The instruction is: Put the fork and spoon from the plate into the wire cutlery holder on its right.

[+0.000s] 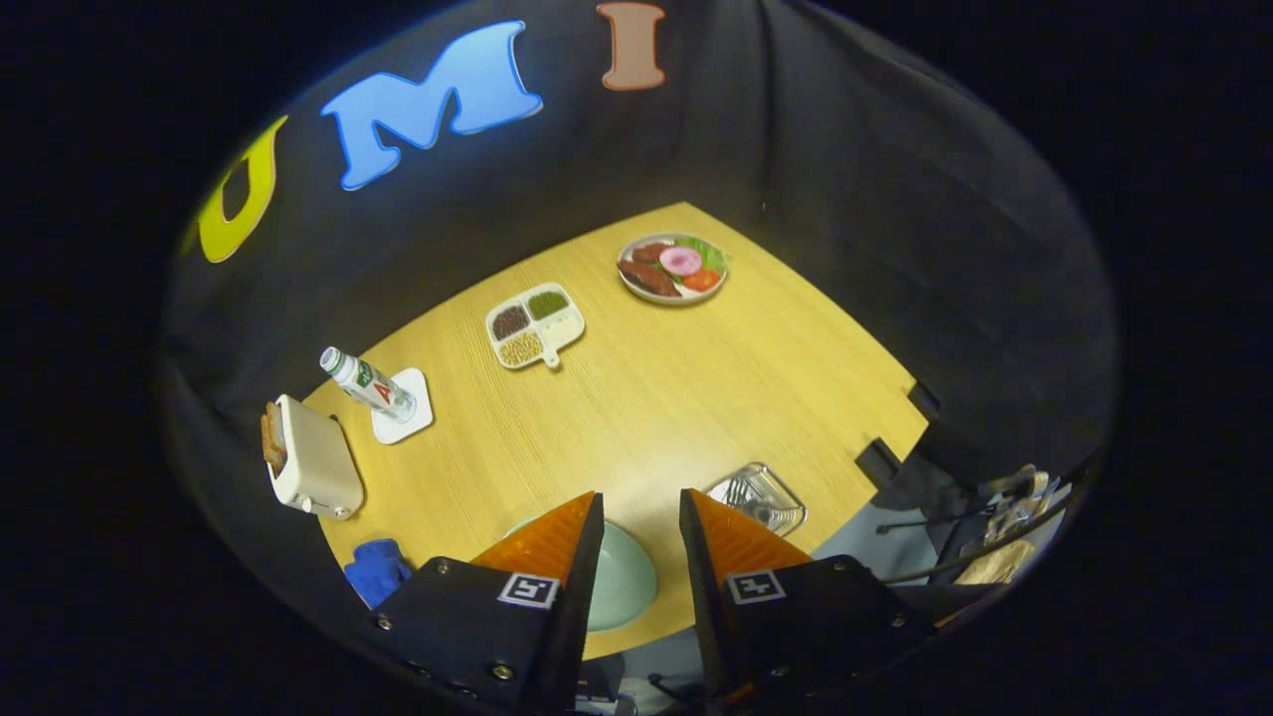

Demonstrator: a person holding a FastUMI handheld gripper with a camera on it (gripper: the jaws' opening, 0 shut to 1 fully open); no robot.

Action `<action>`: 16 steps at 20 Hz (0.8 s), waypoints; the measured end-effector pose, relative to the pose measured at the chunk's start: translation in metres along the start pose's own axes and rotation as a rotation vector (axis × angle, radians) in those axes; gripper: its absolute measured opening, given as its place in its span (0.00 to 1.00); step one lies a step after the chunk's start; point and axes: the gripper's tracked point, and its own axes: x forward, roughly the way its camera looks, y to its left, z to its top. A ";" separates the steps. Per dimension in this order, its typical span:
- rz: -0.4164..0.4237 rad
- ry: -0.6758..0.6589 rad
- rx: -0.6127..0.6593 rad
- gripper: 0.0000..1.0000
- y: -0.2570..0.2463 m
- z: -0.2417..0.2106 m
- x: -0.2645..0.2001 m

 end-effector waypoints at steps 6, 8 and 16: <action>0.107 -0.420 -0.128 0.47 0.013 0.064 -0.038; 0.147 -0.529 -0.163 0.47 0.021 0.070 -0.054; 0.240 -0.842 -0.284 0.46 0.049 0.079 -0.126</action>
